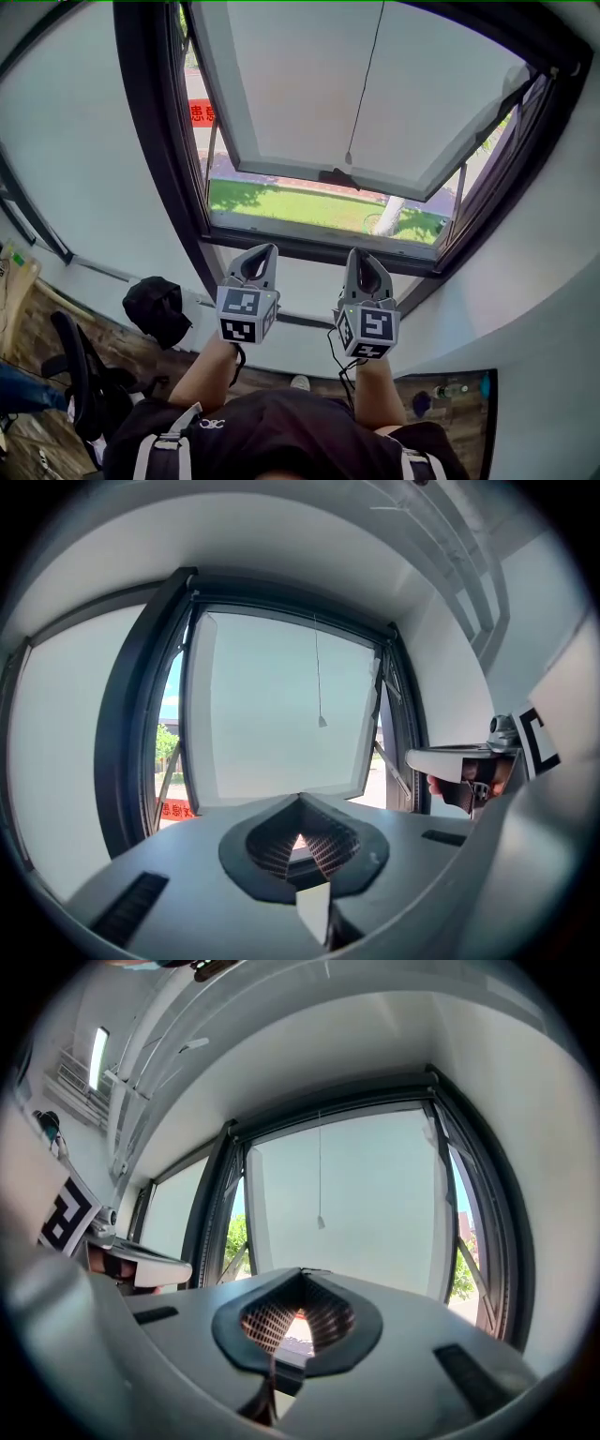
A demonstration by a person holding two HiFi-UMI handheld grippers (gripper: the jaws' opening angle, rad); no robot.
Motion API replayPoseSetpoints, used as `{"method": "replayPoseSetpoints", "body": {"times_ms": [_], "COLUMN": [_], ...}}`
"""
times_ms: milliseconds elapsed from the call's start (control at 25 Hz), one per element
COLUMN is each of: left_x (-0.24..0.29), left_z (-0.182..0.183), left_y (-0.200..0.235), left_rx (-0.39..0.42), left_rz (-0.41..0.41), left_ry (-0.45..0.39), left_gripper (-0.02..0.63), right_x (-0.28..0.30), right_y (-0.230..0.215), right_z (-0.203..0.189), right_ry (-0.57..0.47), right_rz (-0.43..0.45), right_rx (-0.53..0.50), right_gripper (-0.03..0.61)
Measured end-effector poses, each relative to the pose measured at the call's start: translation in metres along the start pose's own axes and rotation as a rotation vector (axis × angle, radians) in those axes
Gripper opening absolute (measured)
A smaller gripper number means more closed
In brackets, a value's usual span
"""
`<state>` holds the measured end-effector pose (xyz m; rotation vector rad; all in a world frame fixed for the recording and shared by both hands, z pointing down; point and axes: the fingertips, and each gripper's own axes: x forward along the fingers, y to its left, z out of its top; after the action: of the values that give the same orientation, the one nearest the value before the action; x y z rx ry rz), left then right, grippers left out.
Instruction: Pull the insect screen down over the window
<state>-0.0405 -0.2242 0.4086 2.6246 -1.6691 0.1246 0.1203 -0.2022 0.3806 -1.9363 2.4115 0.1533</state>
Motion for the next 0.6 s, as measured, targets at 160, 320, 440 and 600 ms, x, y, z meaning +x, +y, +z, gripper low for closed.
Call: {"method": "replayPoseSetpoints", "body": {"times_ms": [160,320,440,600], "left_x": [0.053,0.092,0.111,0.128], "left_z": [0.004,0.004,0.0,-0.001], "left_y": [-0.011,-0.016,-0.017,-0.01], "left_rx": [0.002,-0.004,-0.008,-0.012], "left_rz": [-0.011,-0.001,0.011,0.038], "left_ry": [0.004,0.015,0.03,0.038], "left_gripper": [0.014,0.014,0.014,0.014], "right_x": [0.034,0.064,0.081,0.099], "right_y": [-0.038,-0.065,-0.077,-0.086], "right_z": [0.0,-0.009,-0.016,-0.022], "right_ry": [-0.005,0.012,0.02,0.027], "right_rz": [0.001,0.039,0.07,0.08], "right_rx": [-0.013,-0.01,-0.001,-0.002], "right_gripper": [0.003,0.003,0.003,0.005]}}
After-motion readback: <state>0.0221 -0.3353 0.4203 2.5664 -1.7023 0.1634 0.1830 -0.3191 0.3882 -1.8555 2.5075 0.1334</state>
